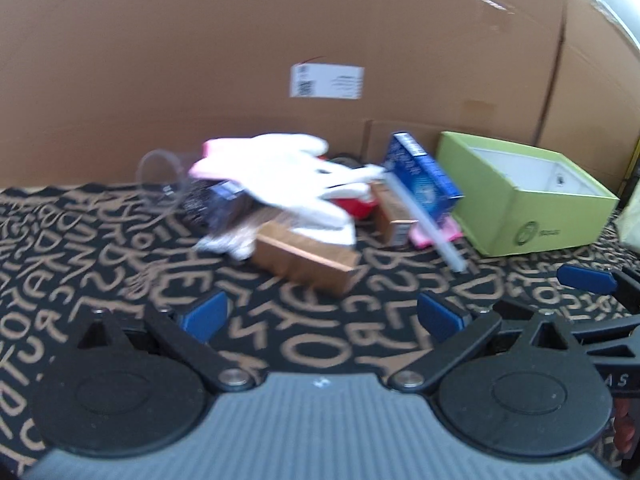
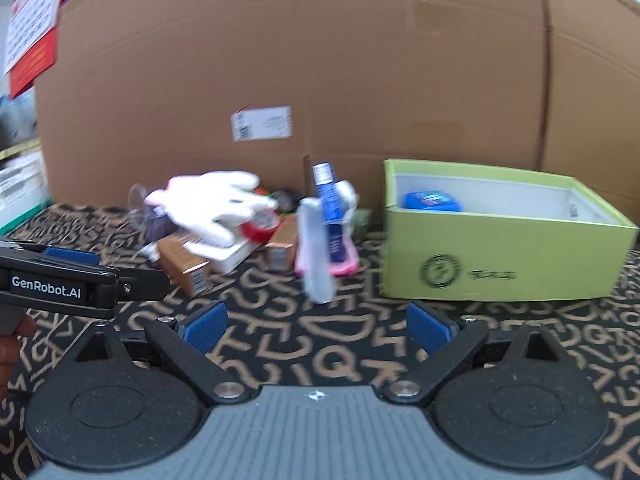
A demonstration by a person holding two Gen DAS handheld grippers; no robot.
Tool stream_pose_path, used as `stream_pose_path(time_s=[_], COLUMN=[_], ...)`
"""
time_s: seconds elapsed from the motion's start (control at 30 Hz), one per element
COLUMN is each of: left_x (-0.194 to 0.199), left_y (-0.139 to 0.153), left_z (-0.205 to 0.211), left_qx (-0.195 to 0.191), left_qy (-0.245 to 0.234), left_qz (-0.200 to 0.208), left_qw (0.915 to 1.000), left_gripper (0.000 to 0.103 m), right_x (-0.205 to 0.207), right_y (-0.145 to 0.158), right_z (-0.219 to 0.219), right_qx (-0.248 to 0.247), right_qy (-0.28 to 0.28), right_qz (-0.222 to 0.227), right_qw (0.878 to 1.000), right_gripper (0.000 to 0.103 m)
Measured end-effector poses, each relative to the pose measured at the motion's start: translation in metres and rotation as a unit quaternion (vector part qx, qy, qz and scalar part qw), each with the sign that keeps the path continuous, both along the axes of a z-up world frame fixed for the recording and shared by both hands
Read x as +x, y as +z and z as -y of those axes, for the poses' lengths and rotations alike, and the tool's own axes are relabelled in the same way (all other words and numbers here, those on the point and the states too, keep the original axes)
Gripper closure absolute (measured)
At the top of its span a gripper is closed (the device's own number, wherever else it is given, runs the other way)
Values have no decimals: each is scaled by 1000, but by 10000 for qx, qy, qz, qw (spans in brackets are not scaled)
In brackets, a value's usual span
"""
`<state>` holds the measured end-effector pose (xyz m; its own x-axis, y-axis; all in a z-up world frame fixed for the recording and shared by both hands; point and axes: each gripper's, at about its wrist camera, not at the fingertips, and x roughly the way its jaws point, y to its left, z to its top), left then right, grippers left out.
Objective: Organize objects
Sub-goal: 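Withdraw both tools from the green box back toward the pile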
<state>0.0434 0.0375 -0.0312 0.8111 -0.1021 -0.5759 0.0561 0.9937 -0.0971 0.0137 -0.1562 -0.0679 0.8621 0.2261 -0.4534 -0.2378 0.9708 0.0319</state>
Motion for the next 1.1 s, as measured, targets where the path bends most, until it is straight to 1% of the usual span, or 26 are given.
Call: stream_pose_path(time_s=[0.1, 0.2, 0.3, 0.37, 0.47, 0.53, 0.6, 0.63, 0.67, 0.73, 0.77, 0.83, 0.9, 0.97, 1.0, 1.07, 1.1], left_x=[7, 19, 32, 39, 50, 57, 65, 70, 74, 83, 87, 92, 92, 89, 86, 79, 74], left_y=[-1, -2, -3, -4, -6, -7, -8, -9, -10, -14, -16, -19, -17, -14, -13, -11, -10], left_z=[-14, -22, -23, -19, -12, -9, -7, -7, -7, -6, -5, -3, -1, 0, 0, -3, -6], left_qx=[-109, -367, -652, -693, -704, -739, -705, -697, -716, -754, -735, -755, -722, -727, -713, -695, -730], left_qy=[160, 306, 419, 464, 467, 507, 538, 545, 548, 542, 528, 418, 336, 71, -77, -353, -451], left_qz=[11, -149, -231, -272, -311, -308, -343, -385, -422, -511, -566, -604, -580, -541, -538, -549, -558], left_qw=[9998, 9987, 9967, 9962, 9959, 9955, 9955, 9953, 9950, 9944, 9943, 9944, 9951, 9959, 9960, 9954, 9947], left_gripper=[0, 0, 0, 0, 0, 0, 6, 10, 14, 21, 25, 29, 35, 56, 60, 71, 74], right_x=[17, 33, 51, 63, 80, 89, 95, 93, 90, 80, 73, 58, 43, 29, 22, 8, 2], right_y=[-7, -12, -18, -21, -24, -26, -29, -29, -27, -25, -23, -20, -18, -17, -17, -17, -18], right_z=[-6, -11, -16, -16, -16, -18, -19, -18, -16, -13, -13, -12, -11, -8, -7, -7, -8], right_qx=[11, -23, -121, -53, 91, 88, 93, 106, 168, 290, 257, 162, 157, 211, 230, 238, 229], right_qy=[-67, -65, -79, -134, -108, -134, -175, -209, -214, -191, -183, -170, -149, -77, -27, 77, 142], right_qz=[-175, -291, -405, -528, -664, -709, -785, -739, -719, -697, -655, -560, -535, -577, -622, -728, -763], right_qw=[9998, 9996, 9991, 9985, 9977, 9974, 9967, 9970, 9970, 9970, 9974, 9982, 9983, 9981, 9978, 9970, 9967], right_gripper=[4, 8, 17, 31, 41, 45, 56, 70, 74, 74, 74, 74, 74, 74, 74, 74, 74])
